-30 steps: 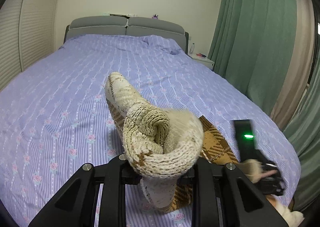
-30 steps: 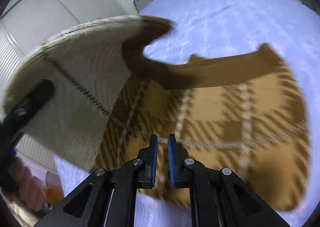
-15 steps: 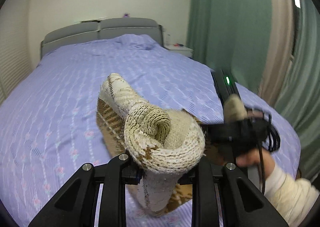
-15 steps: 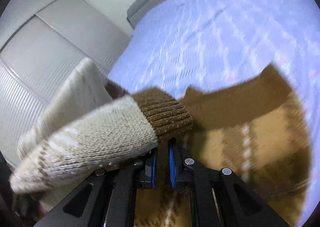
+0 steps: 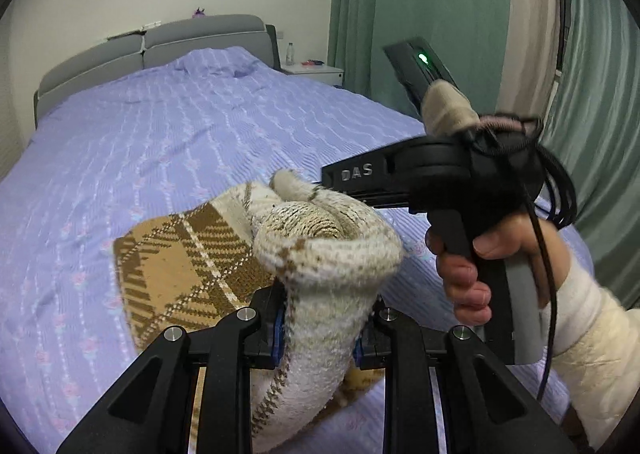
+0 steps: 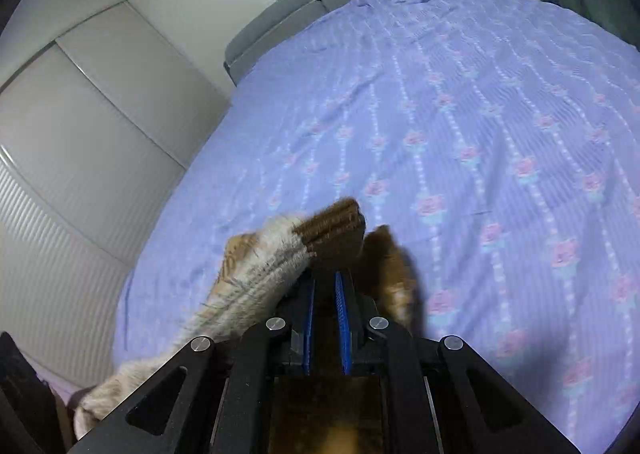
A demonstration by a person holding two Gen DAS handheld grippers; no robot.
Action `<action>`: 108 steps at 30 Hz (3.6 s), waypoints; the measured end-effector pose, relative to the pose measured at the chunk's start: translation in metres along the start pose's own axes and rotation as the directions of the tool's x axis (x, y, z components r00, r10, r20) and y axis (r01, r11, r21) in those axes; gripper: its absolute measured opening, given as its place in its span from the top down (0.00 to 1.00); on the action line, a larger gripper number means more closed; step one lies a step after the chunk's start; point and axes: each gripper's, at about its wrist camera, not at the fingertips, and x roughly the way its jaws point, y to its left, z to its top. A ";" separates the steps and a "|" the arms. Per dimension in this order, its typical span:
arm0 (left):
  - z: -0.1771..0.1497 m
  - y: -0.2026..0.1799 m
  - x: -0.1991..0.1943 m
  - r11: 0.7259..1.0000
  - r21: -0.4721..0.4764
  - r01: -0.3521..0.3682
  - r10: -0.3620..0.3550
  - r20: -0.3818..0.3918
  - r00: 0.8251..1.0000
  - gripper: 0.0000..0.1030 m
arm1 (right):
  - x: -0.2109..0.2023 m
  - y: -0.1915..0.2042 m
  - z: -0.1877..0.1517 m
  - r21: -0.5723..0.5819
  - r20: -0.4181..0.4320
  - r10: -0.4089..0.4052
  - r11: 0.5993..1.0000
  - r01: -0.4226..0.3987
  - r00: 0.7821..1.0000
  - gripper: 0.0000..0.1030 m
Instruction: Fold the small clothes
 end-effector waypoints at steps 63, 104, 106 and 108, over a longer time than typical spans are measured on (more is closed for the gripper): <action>-0.134 0.077 -0.030 0.947 -0.311 -0.085 0.077 -0.039 0.996 0.68 | -0.013 0.040 -0.011 -0.136 0.027 -0.061 0.989 0.064 0.998 0.81; -0.131 0.063 -0.031 0.986 -0.112 -0.127 0.125 -0.025 0.992 0.74 | -0.070 0.038 -0.147 0.089 0.213 -0.323 0.946 0.311 0.922 0.81; -0.134 0.067 -0.030 0.982 -0.135 -0.129 0.125 -0.037 0.991 0.74 | -0.074 0.037 -0.150 0.090 0.237 -0.317 0.948 0.305 0.918 0.85; -0.139 0.076 -0.026 0.976 -0.183 -0.120 0.110 -0.065 0.992 0.74 | -0.071 0.029 -0.155 0.113 0.225 -0.326 0.945 0.308 0.918 0.86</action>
